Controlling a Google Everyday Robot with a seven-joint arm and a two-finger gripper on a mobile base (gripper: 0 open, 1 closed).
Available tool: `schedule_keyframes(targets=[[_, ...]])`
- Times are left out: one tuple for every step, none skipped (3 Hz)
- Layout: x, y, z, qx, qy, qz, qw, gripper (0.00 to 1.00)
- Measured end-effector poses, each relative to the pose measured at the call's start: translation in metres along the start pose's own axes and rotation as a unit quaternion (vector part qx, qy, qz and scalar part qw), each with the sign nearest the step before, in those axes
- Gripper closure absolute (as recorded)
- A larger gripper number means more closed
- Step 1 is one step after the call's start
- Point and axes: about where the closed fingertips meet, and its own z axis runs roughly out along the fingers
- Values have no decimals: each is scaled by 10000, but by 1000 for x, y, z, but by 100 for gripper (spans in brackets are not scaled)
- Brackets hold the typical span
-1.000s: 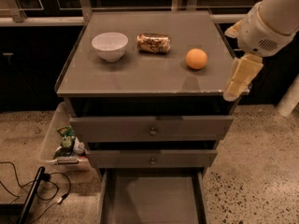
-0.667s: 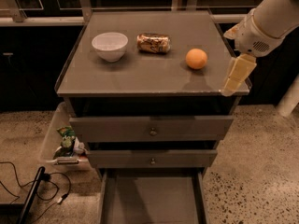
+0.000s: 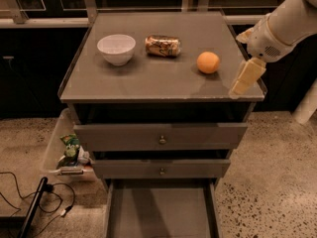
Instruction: Place orange into bottom drawer
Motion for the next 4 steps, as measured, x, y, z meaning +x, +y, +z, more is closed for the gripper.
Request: schedule_keyframes(targets=[[4,-27,22,64,-482,383,9981,0],[3,-52,41,28,-998,706,9925,0],[-1,-67,57,-181,-1565,980,9826,0],[-17,-73,69,-465,-2031,1054,9724,0]])
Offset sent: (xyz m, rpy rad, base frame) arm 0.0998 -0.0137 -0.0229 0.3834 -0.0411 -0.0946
